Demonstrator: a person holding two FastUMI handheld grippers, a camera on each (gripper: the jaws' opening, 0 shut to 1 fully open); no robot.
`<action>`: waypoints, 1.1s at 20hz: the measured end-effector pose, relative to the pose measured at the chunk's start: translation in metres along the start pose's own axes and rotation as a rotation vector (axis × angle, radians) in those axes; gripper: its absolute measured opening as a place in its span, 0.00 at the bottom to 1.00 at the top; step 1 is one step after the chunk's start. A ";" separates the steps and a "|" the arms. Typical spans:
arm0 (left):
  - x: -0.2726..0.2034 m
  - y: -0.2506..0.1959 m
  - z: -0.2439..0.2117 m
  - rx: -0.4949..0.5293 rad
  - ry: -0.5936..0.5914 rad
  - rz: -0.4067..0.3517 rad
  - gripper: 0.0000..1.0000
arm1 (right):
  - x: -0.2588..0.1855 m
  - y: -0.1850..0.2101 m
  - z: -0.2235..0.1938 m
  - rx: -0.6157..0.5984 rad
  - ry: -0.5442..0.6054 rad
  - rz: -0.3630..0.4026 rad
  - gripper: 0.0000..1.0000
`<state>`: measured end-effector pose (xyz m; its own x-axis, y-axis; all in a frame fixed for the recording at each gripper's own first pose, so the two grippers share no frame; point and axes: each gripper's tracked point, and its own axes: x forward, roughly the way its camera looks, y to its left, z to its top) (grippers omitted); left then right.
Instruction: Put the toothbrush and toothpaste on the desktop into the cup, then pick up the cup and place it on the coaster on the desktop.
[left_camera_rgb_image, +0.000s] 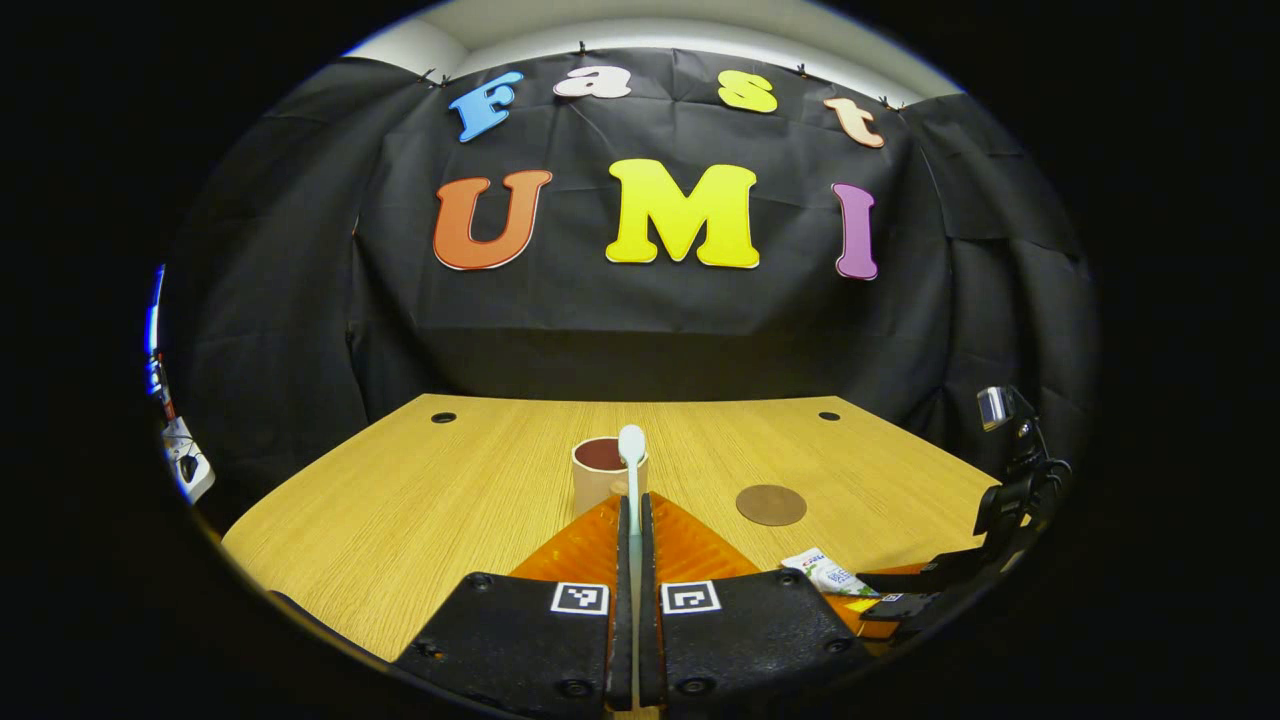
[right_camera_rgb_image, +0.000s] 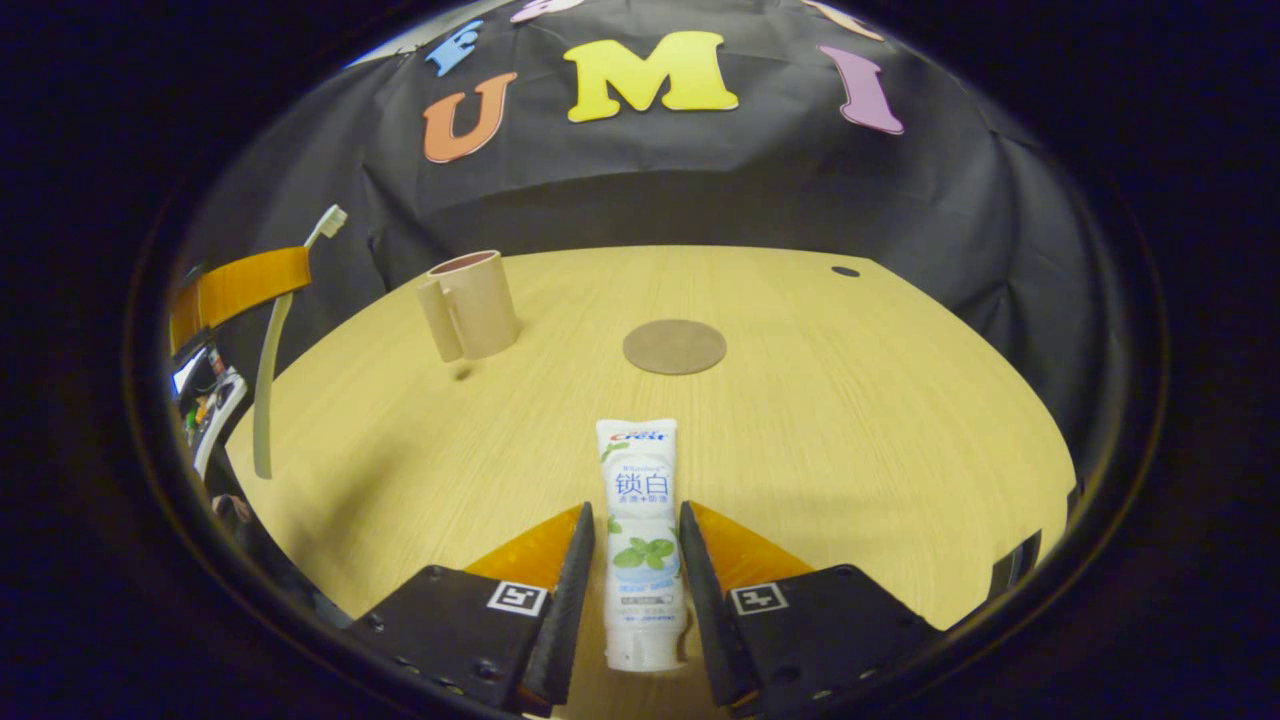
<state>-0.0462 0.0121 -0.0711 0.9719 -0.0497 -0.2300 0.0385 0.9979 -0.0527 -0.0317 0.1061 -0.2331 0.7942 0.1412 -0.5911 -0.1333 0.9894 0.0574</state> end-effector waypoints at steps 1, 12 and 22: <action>0.001 0.002 -0.001 -0.006 0.000 -0.002 0.05 | -0.001 -0.001 0.002 0.012 0.001 0.006 0.45; 0.032 0.020 0.032 -0.030 -0.055 0.012 0.06 | -0.003 0.009 0.015 0.034 -0.062 0.076 0.33; 0.105 0.029 0.070 -0.032 -0.094 -0.005 0.05 | -0.045 0.031 0.085 0.043 -0.371 0.195 0.30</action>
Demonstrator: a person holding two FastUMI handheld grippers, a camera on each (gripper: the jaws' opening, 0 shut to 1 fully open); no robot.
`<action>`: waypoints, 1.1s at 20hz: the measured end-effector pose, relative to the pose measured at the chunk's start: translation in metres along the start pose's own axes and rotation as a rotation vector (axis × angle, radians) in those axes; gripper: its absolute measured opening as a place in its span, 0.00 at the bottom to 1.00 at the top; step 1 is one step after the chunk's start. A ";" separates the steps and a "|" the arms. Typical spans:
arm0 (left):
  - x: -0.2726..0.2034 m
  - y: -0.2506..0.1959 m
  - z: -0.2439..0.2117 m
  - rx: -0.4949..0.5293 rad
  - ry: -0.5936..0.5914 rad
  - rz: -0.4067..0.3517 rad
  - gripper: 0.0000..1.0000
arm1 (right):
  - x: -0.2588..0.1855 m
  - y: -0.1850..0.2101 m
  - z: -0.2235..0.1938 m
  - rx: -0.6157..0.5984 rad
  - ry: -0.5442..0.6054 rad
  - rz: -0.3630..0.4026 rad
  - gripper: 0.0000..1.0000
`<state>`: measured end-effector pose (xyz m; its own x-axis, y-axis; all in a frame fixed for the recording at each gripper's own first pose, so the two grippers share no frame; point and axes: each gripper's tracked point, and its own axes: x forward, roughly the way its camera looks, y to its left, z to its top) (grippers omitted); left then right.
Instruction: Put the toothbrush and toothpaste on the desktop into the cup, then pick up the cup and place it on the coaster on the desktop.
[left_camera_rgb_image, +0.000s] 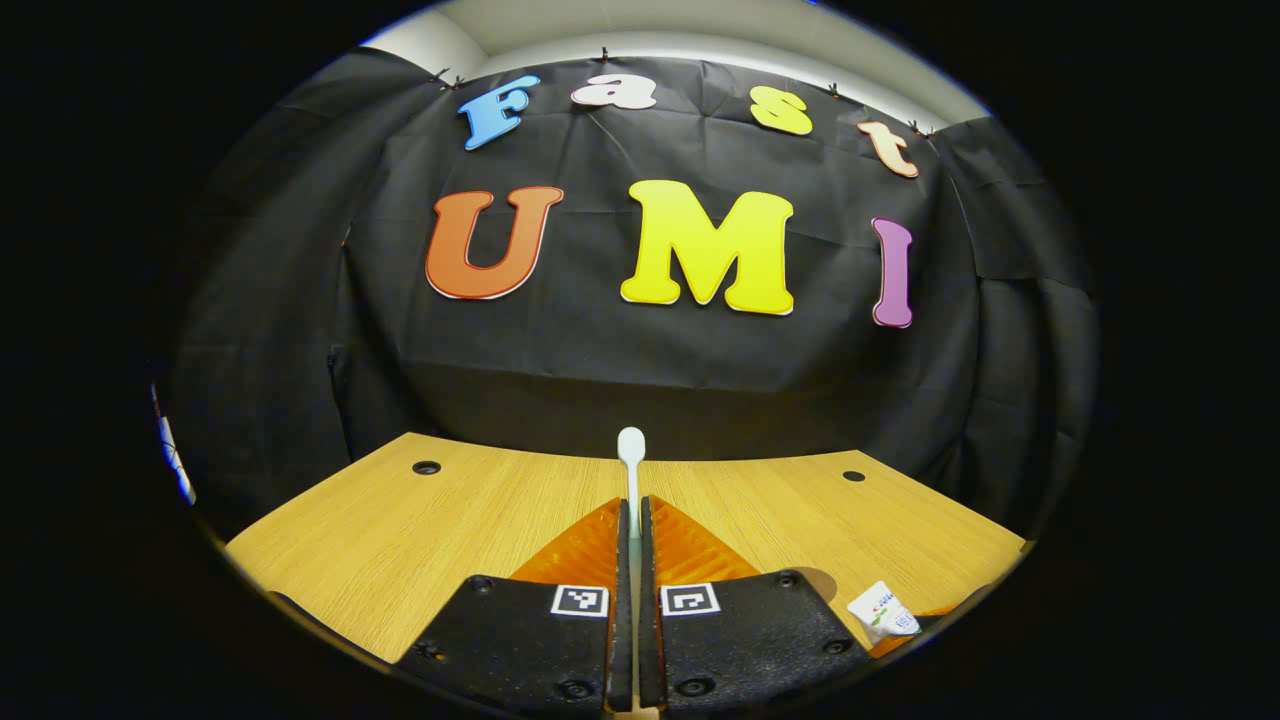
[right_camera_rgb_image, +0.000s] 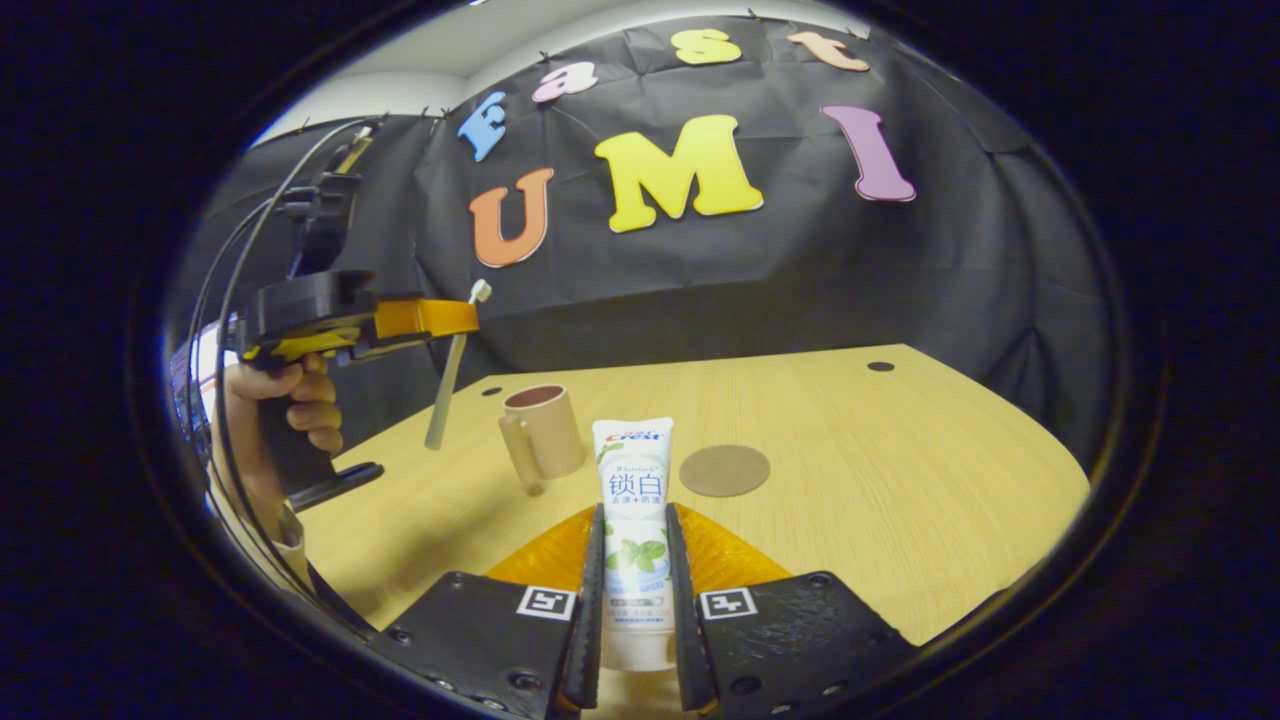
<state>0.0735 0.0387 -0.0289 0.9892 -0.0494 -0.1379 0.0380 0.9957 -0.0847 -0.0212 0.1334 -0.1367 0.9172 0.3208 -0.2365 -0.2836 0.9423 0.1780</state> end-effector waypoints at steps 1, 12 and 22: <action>0.009 0.000 0.006 0.002 -0.011 -0.008 0.05 | 0.000 0.001 0.005 0.010 -0.017 0.014 0.30; 0.078 0.005 0.016 -0.024 -0.022 -0.023 0.06 | 0.005 -0.021 0.009 0.044 -0.072 0.009 0.30; 0.074 0.014 0.007 0.011 0.020 0.028 0.16 | 0.005 -0.018 0.005 0.029 -0.066 0.009 0.31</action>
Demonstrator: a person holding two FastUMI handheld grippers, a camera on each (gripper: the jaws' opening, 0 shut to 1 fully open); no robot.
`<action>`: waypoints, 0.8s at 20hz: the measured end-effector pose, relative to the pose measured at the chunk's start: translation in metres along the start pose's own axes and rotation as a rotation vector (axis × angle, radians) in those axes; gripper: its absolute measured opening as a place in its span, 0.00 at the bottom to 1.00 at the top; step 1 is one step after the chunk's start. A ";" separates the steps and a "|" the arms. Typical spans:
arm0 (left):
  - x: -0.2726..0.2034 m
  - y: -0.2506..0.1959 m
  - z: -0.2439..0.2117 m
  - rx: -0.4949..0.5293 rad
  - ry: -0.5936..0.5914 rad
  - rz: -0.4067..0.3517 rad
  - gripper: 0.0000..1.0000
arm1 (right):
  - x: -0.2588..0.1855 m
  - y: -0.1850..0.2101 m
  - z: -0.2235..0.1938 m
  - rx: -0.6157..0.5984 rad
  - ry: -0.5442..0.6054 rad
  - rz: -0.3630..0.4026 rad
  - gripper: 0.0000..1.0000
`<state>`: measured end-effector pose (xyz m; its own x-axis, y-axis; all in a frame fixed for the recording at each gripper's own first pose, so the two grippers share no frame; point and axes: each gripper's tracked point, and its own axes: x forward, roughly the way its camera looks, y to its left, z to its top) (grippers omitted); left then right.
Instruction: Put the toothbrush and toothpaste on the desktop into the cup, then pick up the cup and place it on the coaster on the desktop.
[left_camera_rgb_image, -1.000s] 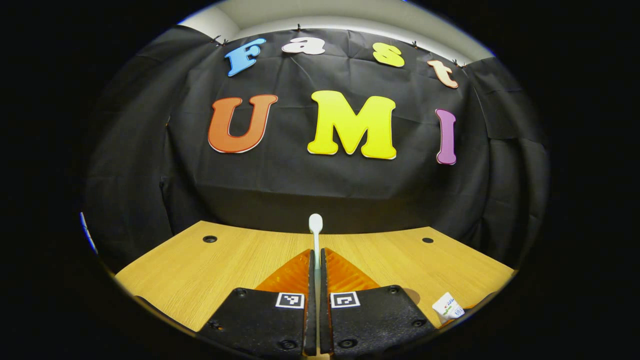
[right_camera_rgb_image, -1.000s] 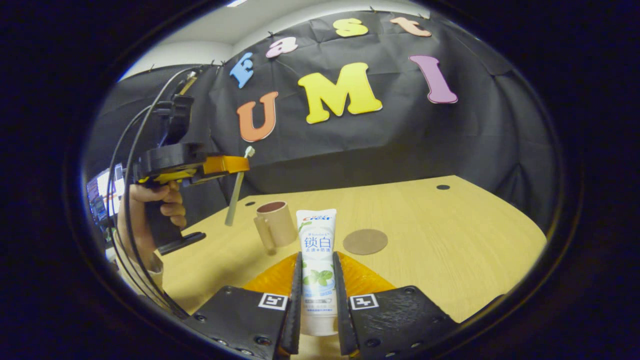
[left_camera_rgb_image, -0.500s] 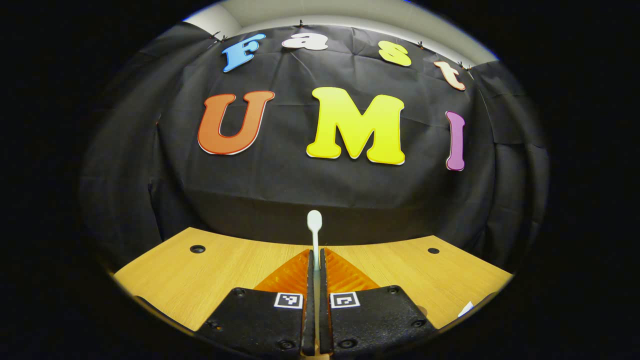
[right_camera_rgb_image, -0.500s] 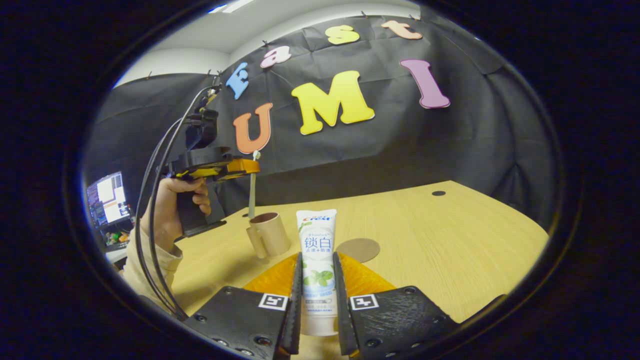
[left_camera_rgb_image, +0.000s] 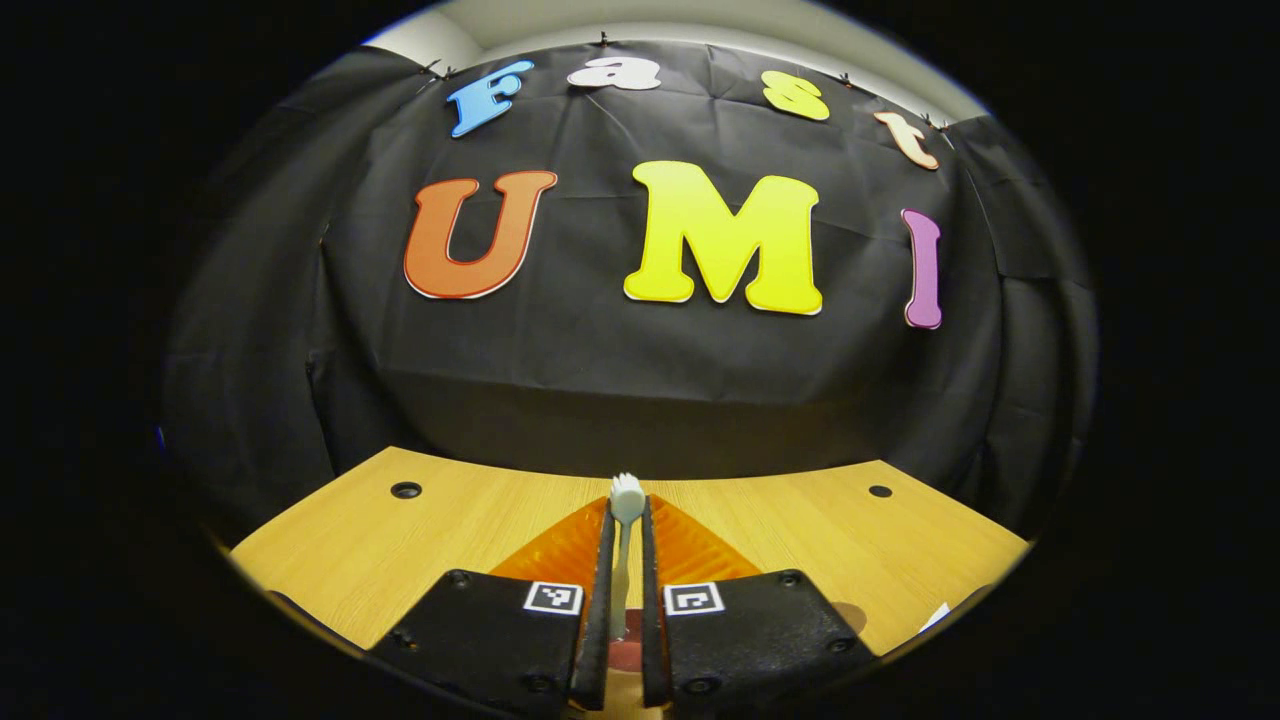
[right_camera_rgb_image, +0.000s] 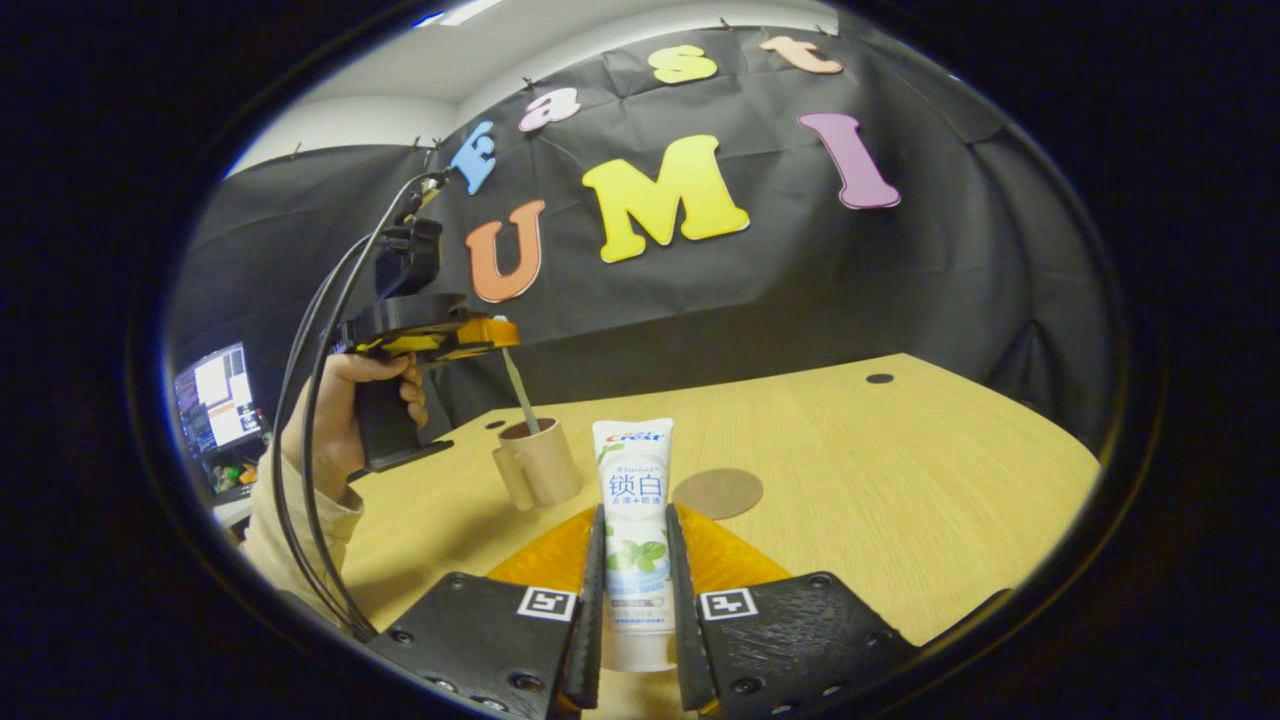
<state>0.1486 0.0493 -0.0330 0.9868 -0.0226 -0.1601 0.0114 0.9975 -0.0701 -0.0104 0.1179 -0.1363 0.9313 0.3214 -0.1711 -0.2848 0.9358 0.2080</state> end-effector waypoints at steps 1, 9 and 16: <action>-0.002 0.000 -0.001 0.015 0.010 0.009 0.23 | -0.001 0.001 0.000 -0.003 -0.001 -0.001 0.30; -0.017 0.002 -0.009 0.004 0.037 0.022 1.00 | -0.003 0.003 0.006 -0.011 -0.012 -0.004 0.31; -0.049 0.008 -0.006 -0.063 0.002 -0.010 0.99 | 0.019 0.021 0.060 -0.038 -0.105 -0.002 0.30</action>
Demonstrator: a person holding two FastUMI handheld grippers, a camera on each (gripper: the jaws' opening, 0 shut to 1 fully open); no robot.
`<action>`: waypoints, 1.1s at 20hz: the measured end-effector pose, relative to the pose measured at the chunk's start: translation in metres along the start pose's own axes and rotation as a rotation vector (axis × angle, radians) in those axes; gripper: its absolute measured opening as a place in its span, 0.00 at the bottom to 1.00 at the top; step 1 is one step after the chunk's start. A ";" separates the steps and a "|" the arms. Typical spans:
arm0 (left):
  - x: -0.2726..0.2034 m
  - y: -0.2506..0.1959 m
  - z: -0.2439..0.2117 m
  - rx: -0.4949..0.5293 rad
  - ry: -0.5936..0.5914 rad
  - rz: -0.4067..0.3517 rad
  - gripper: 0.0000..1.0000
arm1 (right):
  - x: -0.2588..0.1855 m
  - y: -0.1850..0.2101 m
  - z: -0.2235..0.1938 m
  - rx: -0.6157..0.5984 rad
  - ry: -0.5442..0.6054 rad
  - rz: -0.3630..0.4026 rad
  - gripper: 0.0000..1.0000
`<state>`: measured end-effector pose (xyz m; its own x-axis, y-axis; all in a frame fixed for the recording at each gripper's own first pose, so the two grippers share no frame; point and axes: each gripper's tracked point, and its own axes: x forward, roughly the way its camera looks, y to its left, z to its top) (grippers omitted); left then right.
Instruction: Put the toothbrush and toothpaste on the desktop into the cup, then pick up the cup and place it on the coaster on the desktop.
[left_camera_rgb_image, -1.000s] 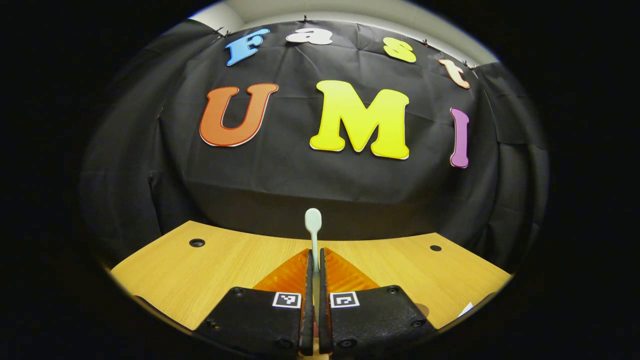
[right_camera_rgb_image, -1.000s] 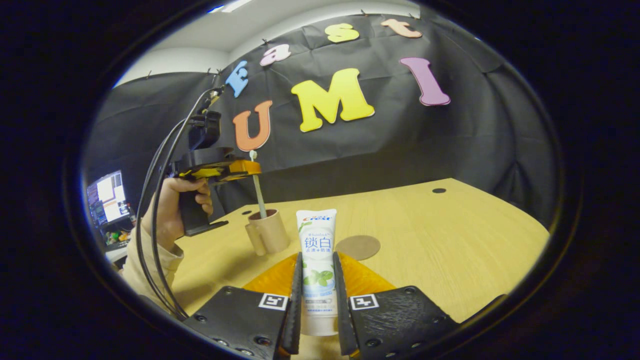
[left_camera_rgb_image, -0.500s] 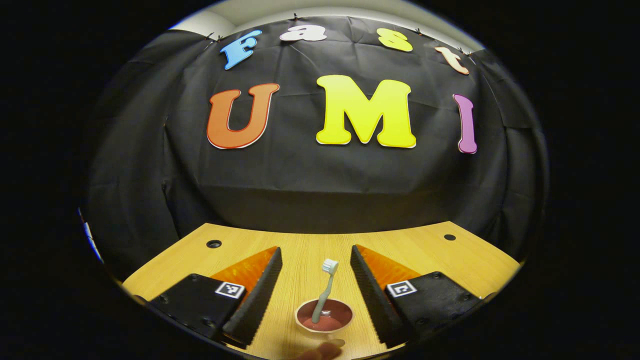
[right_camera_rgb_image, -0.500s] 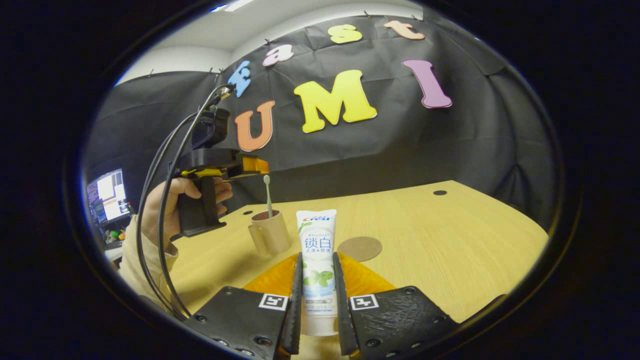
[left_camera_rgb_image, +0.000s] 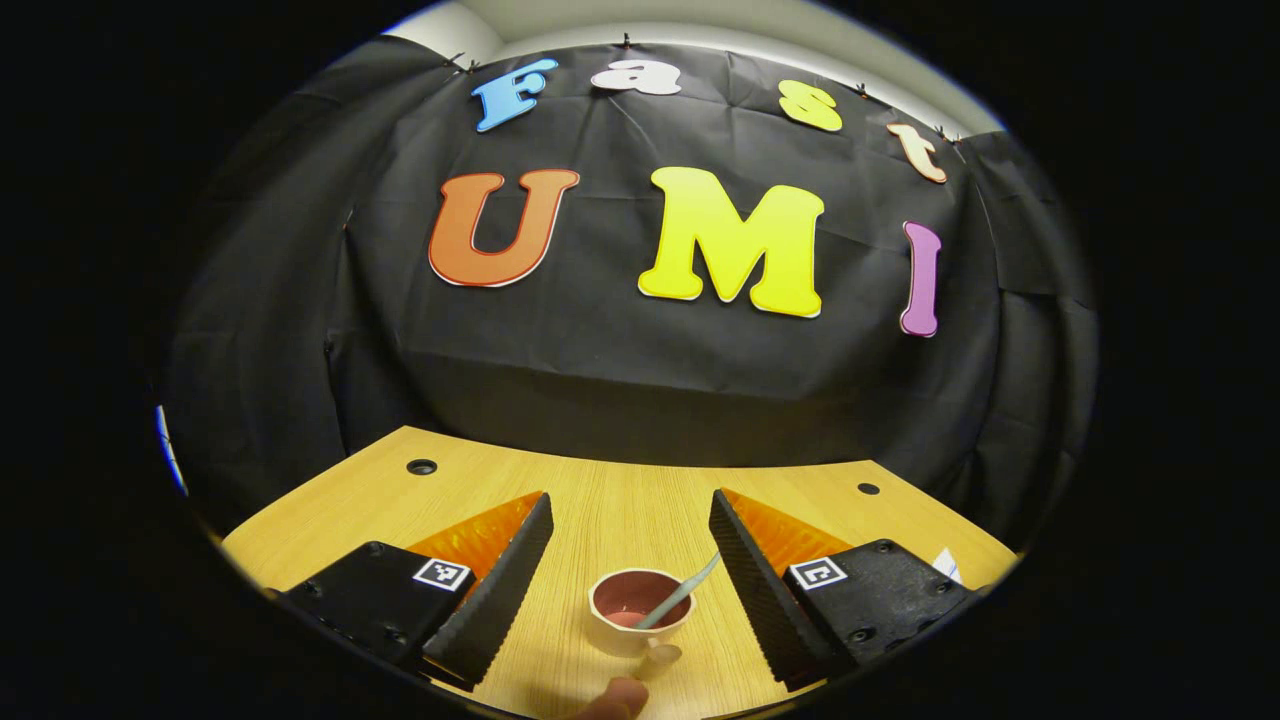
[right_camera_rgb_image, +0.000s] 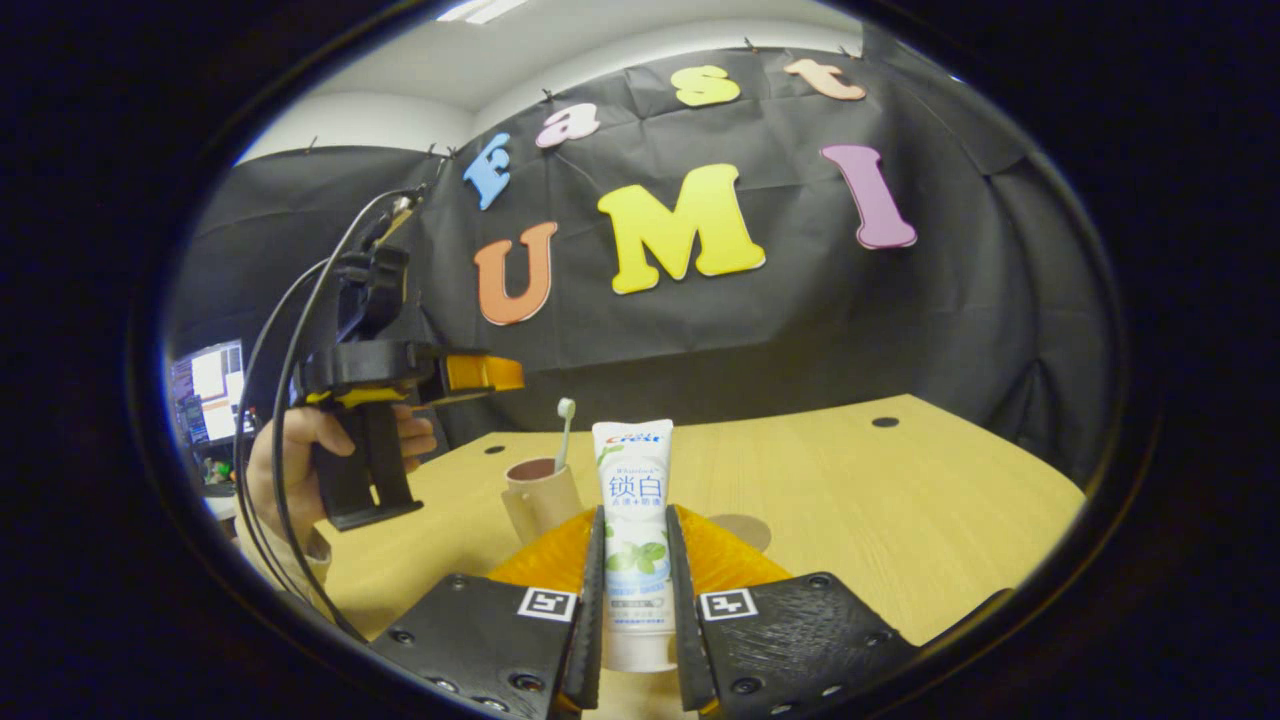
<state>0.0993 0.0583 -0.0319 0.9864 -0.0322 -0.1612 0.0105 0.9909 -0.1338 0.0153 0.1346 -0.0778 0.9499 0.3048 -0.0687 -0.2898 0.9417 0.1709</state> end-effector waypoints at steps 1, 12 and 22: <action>-0.002 0.001 -0.003 0.009 -0.002 -0.006 0.99 | 0.008 0.002 0.010 0.007 -0.009 0.007 0.30; -0.038 0.016 -0.051 0.046 0.043 -0.012 0.99 | 0.088 0.070 0.071 -0.040 -0.054 0.114 0.31; -0.064 0.063 -0.059 0.032 0.024 0.060 0.99 | 0.159 0.151 0.062 -0.080 -0.055 0.202 0.31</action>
<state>0.0269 0.1148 -0.0872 0.9812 0.0250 -0.1916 -0.0434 0.9948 -0.0922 0.1298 0.3166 -0.0024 0.8760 0.4821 0.0134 -0.4810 0.8713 0.0974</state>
